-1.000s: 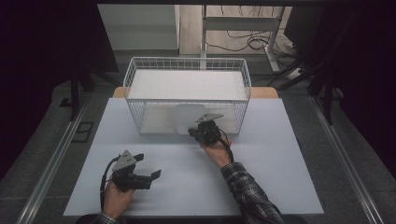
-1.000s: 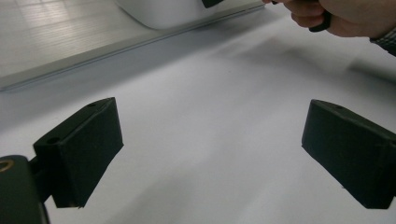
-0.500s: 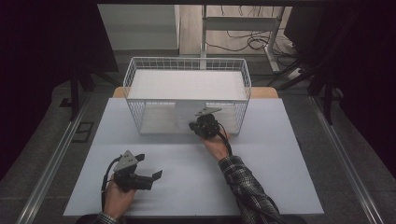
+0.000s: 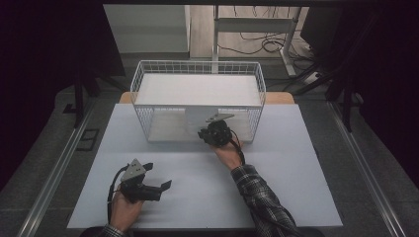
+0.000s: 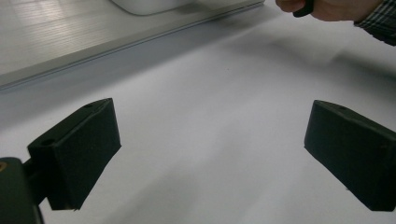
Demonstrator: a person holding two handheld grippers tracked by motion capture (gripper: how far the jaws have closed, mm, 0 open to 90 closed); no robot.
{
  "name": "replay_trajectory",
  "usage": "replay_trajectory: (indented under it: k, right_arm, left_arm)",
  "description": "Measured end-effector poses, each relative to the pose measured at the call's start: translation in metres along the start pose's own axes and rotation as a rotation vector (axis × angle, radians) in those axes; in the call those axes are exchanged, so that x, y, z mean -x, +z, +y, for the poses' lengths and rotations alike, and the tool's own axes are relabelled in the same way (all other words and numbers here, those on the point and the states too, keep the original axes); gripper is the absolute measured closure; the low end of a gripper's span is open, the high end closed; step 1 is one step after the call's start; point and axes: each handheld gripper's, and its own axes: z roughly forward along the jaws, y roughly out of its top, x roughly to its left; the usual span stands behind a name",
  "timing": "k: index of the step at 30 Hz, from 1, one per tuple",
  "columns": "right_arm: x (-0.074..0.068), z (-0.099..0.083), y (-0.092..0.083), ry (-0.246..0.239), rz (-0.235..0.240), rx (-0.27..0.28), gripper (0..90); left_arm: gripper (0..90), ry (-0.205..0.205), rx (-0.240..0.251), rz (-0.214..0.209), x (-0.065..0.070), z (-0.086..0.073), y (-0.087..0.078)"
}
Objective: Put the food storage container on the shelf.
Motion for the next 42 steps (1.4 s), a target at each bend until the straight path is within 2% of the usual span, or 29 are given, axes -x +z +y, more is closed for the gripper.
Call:
replay_trajectory:
  k: [11, 15, 23, 32, 42]
  right_arm:
    - [-0.007, -0.006, -0.011, -0.009, 0.037, -0.003, 45.8]
    - [-0.010, -0.009, -0.019, -0.025, 0.043, -0.002, 38.0]
    - [-0.015, -0.016, -0.037, -0.021, 0.072, 0.010, 22.2]
    - [-0.019, -0.024, -0.042, -0.051, 0.076, 0.013, 9.9]
    - [-0.021, -0.033, -0.054, -0.057, 0.066, 0.019, 5.7]
  left_arm:
    - [3.1, -0.003, -0.012, -0.003, -0.001, -0.001, 0.002]
    - [3.0, -0.001, -0.018, -0.008, 0.000, -0.001, 0.002]
    - [3.0, 0.001, -0.015, -0.026, 0.000, -0.001, 0.003]
    - [3.0, 0.003, -0.021, -0.035, 0.000, -0.001, 0.004]
    - [3.0, 0.015, -0.032, -0.043, 0.002, -0.001, 0.005]
